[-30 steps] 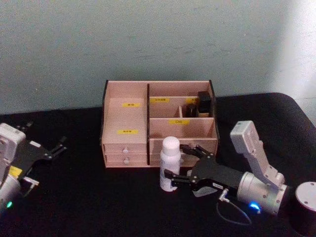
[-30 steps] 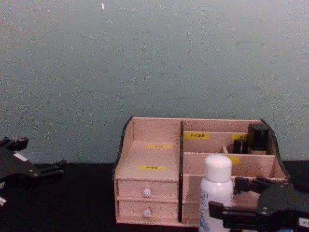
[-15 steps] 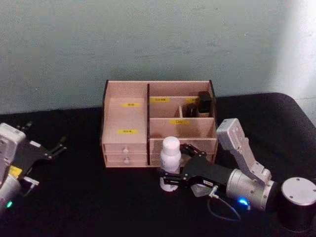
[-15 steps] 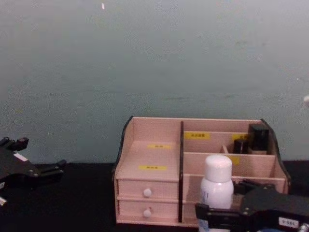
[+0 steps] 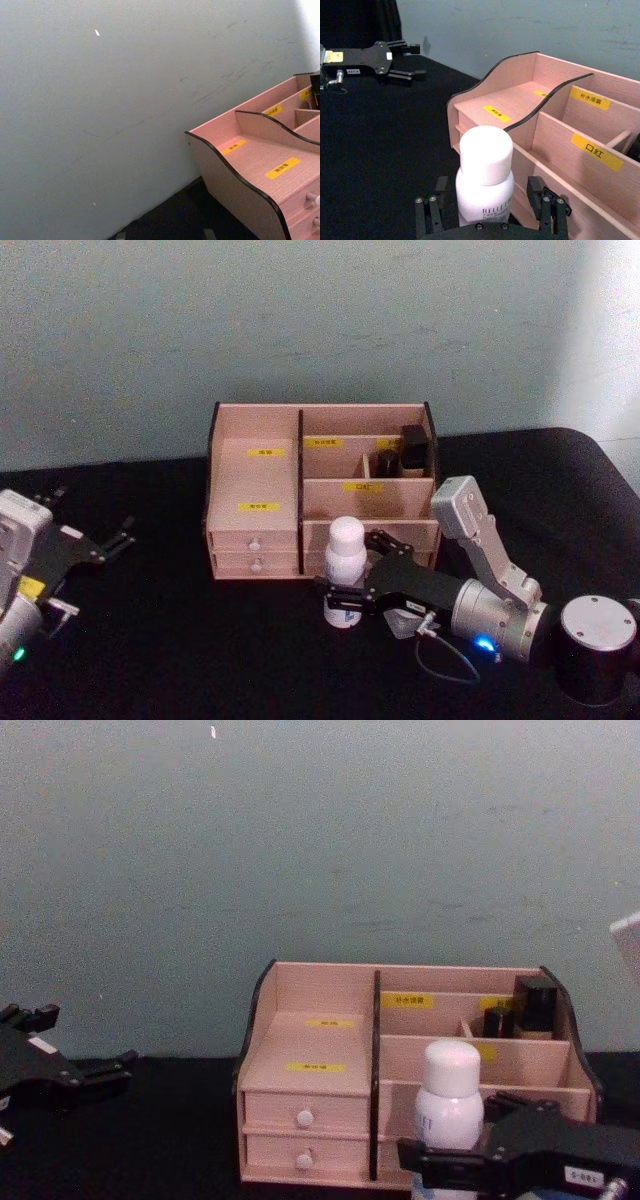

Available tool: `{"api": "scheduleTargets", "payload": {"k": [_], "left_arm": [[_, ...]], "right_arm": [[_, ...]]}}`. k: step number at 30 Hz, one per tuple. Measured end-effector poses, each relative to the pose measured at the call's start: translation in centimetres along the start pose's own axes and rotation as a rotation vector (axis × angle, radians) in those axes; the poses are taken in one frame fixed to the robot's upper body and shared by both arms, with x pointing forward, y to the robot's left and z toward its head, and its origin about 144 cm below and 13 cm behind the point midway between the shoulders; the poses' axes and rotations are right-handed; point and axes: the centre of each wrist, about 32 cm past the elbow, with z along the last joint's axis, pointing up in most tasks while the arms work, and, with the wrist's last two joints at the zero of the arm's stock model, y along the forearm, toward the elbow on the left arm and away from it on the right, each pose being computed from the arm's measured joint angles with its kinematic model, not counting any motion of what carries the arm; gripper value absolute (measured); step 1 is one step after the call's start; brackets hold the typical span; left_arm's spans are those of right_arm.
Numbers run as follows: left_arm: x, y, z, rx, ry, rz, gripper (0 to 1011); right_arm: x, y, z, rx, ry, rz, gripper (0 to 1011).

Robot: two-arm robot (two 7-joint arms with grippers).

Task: Pick up the facial cleanser and watermelon frost from the table and place them into the tiered storage box.

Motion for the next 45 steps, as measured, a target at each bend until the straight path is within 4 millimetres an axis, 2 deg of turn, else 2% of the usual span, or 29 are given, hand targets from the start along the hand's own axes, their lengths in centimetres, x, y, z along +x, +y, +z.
{"api": "scheduleTargets", "payload": {"k": [8,11,20,22,24,45], "left_arm": [[0.00,0.00,0.00,0.000,0.000,0.000,1001],[0.00,0.00,0.00,0.000,0.000,0.000,1001],[0.00,0.00,0.00,0.000,0.000,0.000,1001],[0.00,0.00,0.00,0.000,0.000,0.000,1001],[0.00,0.00,0.00,0.000,0.000,0.000,1001],[0.00,0.00,0.00,0.000,0.000,0.000,1001]], "right_arm": [[0.01,-0.04,0.00,0.001,-0.001,0.000,1003],[0.01,-0.05,-0.01,0.001,-0.002,0.000,971],[0.00,-0.08,-0.02,0.002,-0.003,0.000,760],[0.00,-0.08,-0.02,0.002,-0.003,0.000,635],[0.00,-0.09,-0.02,0.002,-0.003,0.000,605],[0.08,-0.42,0.46,0.023,-0.017,0.025,594]]}}
